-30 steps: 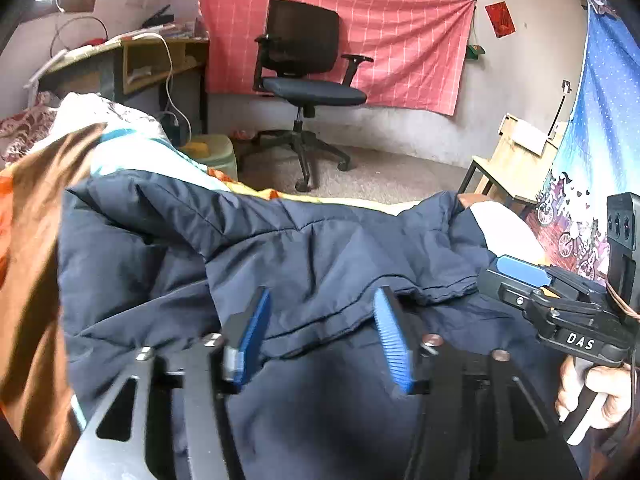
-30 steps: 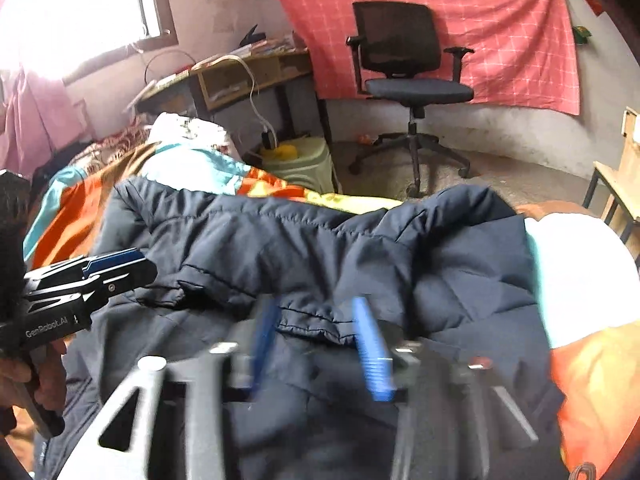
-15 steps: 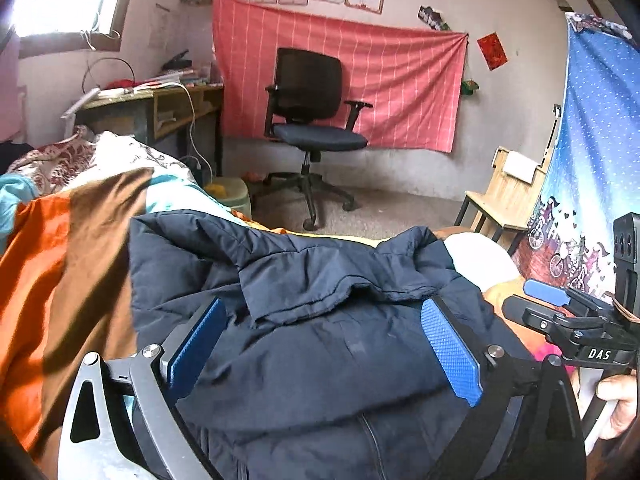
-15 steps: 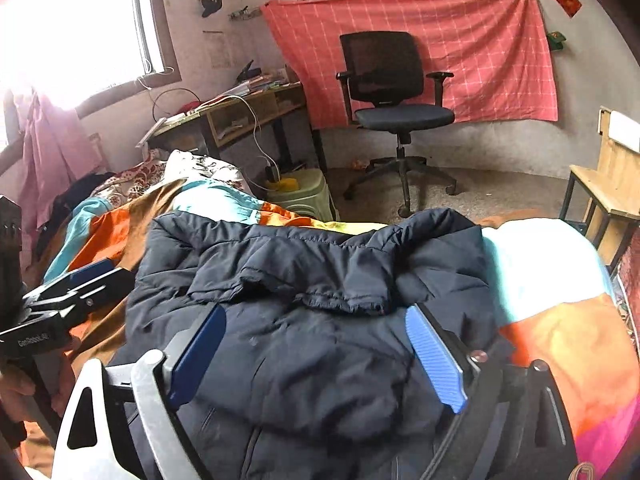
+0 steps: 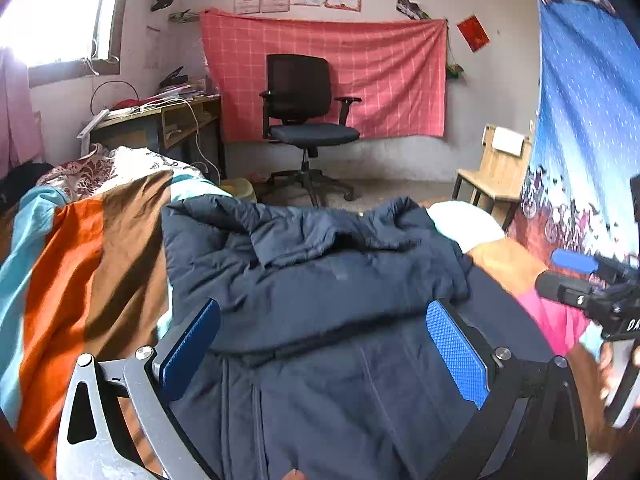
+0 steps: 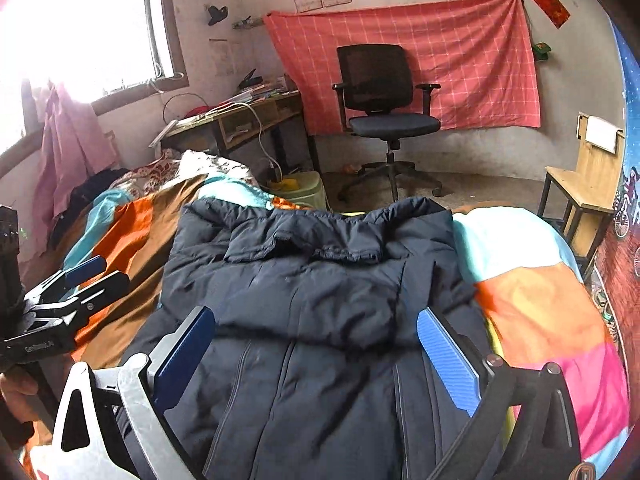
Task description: Fold large clothes
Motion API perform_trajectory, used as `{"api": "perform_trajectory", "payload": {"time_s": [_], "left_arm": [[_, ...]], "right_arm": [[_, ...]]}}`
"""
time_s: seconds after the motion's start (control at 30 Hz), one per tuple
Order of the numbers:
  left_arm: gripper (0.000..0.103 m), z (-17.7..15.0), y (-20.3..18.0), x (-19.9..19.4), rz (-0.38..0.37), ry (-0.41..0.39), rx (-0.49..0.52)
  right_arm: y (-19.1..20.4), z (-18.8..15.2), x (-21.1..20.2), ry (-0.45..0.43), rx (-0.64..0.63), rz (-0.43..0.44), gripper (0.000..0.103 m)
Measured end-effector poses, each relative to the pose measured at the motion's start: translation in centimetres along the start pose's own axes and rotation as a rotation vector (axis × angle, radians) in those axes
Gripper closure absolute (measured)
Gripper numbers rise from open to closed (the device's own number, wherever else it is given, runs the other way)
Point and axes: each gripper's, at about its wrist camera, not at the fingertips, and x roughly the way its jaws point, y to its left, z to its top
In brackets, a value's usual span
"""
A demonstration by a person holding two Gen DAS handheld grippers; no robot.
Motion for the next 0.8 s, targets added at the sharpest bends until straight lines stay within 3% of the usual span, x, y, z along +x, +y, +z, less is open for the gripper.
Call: {"api": "perform_trajectory", "payload": {"time_s": [0.2,0.5,0.67,0.8], "left_arm": [[0.002,-3.4,-1.1,-2.0,-0.005,0.011,0.009],[0.002,-8.4,-2.8,-3.7,0.024,0.098,0.065],[0.002,-11.3,-3.0,-4.7,0.032,0.134,0.123],[0.002,-13.9,-3.3,-4.7,-0.020,0.227,0.177]], "right_arm": [[0.8,-2.3,-2.8,0.041,-0.061,-0.001,0.000],[0.7,-6.3,-5.4,0.133,-0.090,0.012,0.000],[0.5,-8.9,-5.4,0.232,-0.109,0.031,0.000],[1.5,-11.2,-5.0,0.341,-0.216,0.037,0.000]]}}
